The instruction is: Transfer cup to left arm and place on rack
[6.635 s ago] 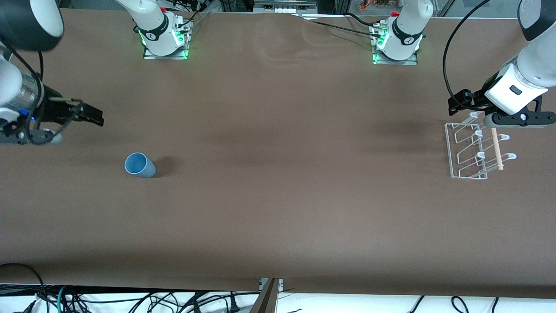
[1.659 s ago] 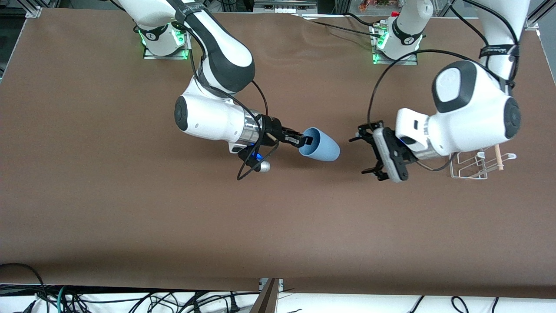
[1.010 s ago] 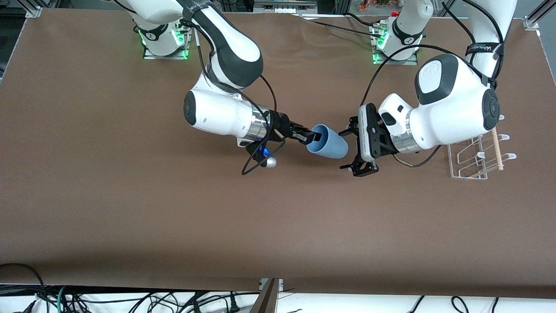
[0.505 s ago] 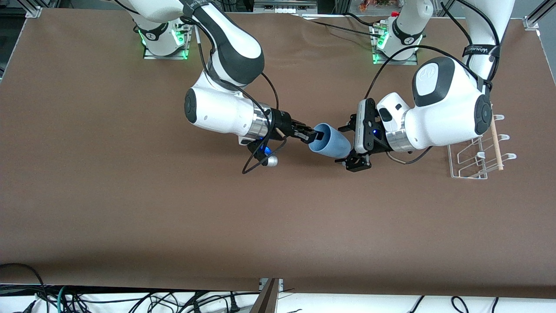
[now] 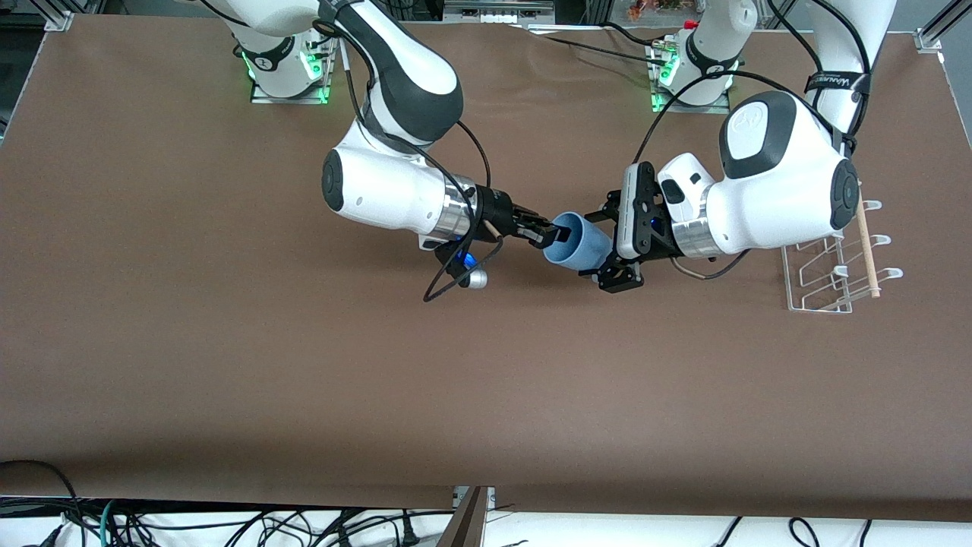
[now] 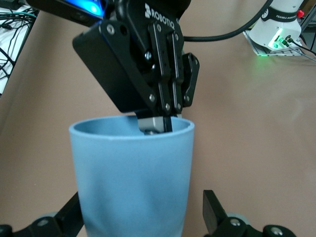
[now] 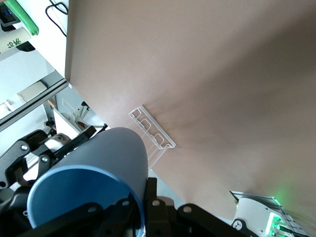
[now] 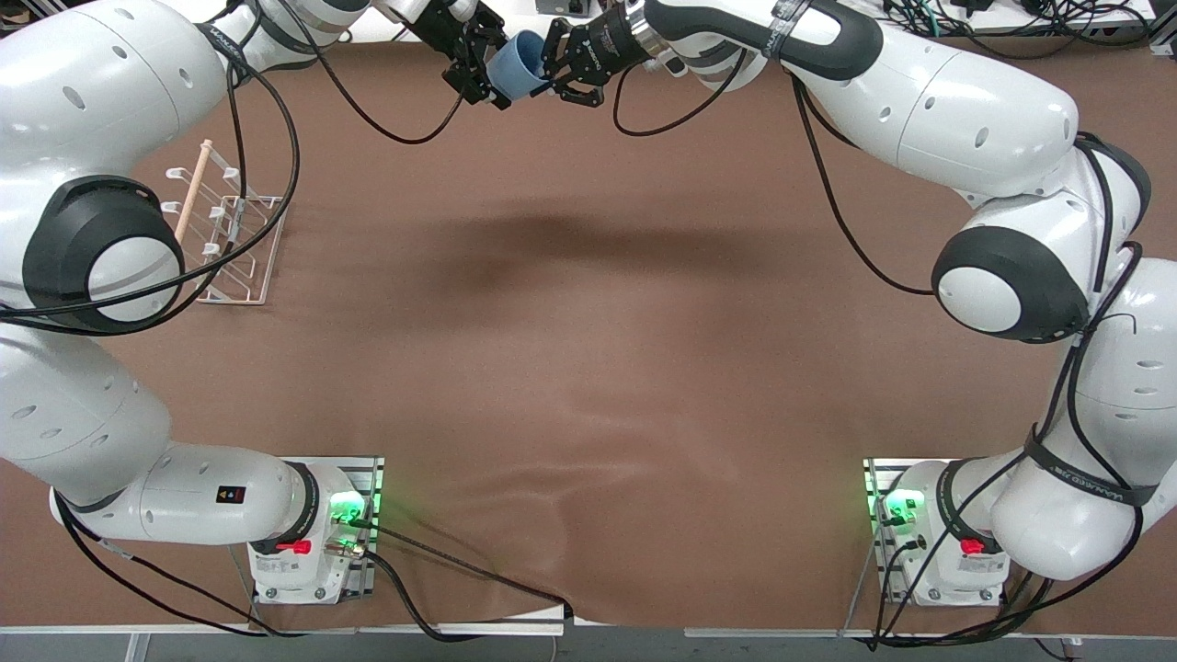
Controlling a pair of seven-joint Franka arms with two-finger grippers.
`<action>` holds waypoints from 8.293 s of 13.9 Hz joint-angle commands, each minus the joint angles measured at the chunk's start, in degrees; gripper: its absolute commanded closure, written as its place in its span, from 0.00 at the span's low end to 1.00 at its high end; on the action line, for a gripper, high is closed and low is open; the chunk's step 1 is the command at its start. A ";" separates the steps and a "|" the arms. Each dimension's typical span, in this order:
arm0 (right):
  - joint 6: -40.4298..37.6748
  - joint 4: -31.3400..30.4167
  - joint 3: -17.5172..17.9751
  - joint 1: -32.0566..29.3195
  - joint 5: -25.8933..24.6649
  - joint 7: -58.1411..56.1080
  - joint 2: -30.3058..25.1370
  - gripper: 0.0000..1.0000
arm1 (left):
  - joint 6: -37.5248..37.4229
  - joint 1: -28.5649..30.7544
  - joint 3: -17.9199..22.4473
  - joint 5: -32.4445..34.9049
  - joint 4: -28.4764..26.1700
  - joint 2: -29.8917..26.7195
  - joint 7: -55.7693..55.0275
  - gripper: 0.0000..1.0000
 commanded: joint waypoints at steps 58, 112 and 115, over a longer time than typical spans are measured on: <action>-37.78 -17.30 -3.95 -36.95 -58.71 -39.19 -32.61 0.00 | -31.59 4.80 -0.76 111.04 -37.65 -6.34 -55.98 0.94; -37.52 -12.64 -0.79 -38.45 -58.88 -42.97 -29.54 0.00 | -5.95 0.87 16.80 38.64 -12.94 -22.41 -97.30 0.00; -37.52 -12.64 -0.79 -38.45 -58.88 -43.06 -29.45 0.00 | -6.01 0.95 16.82 38.72 -13.50 -22.43 -97.12 0.00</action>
